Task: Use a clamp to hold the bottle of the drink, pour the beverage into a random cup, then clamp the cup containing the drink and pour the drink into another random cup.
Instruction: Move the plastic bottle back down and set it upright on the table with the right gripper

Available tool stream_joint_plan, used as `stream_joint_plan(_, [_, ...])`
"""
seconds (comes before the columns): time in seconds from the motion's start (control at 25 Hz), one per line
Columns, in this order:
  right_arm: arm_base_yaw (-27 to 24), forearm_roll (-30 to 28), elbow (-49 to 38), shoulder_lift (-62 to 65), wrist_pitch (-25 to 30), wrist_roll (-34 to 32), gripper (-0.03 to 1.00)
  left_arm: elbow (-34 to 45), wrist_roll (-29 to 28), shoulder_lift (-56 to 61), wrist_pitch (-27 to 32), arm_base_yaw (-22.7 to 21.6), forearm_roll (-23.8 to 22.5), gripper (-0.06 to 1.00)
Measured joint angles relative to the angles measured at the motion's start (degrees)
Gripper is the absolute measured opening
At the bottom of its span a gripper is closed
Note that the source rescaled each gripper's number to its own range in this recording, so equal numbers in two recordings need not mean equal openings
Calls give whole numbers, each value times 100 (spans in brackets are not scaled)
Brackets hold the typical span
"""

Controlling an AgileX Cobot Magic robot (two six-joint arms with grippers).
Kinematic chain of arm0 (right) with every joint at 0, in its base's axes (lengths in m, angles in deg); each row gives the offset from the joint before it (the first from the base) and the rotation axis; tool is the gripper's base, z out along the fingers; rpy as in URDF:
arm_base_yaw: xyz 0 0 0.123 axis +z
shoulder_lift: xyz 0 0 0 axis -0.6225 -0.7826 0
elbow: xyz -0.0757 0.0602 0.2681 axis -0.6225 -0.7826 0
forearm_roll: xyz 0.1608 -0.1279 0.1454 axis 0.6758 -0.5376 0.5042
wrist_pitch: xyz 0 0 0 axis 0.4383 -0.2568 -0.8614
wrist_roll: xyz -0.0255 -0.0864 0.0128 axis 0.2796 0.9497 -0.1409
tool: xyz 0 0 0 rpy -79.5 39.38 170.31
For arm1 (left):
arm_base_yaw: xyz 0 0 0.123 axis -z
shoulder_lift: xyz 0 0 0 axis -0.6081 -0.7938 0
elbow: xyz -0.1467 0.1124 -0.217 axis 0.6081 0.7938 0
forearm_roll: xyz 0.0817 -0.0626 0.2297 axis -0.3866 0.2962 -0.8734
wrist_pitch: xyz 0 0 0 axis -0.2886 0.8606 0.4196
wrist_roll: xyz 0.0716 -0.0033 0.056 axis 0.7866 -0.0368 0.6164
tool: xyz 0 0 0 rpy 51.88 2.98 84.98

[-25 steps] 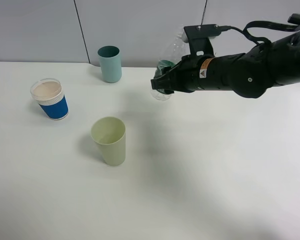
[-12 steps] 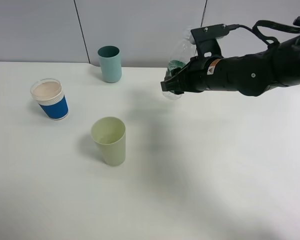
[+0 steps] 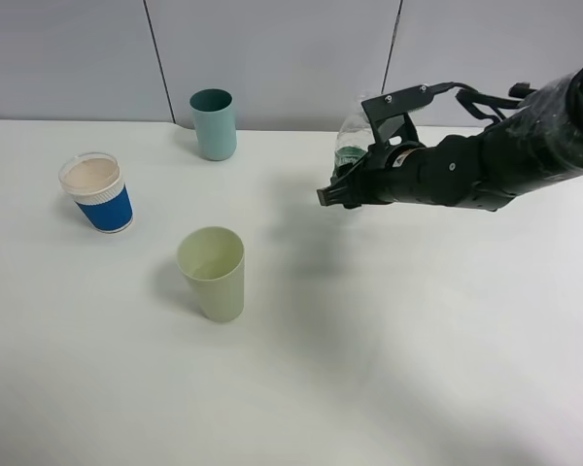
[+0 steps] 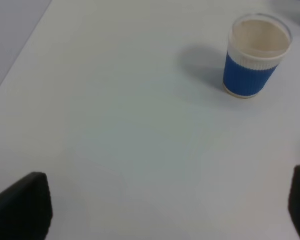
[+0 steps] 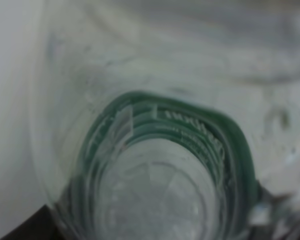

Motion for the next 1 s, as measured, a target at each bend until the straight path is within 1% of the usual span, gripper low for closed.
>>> stream_joint_plan(0.12, [0, -69, 0, -133, -116, -328, 0, 0, 0, 0, 0, 0, 0, 87])
stream_joint_plan(0.24, [0, -114, 0, -178, -121, -578, 0, 0, 0, 0, 0, 0, 0, 87])
stream_joint_plan(0.44, [0, -114, 0, -181, -126, -672, 0, 0, 0, 0, 0, 0, 0, 87])
stream_joint_plan(0.64, [0, -115, 0, -181, -103, -672, 0, 0, 0, 0, 0, 0, 0, 87])
stream_joint_plan(0.76, [0, -115, 0, -181, 18, -620, 0, 0, 0, 0, 0, 0, 0, 87])
stream_joint_plan(1.0, [0, -127, 0, -181, 177, -89, 0, 0, 0, 0, 0, 0, 0, 87])
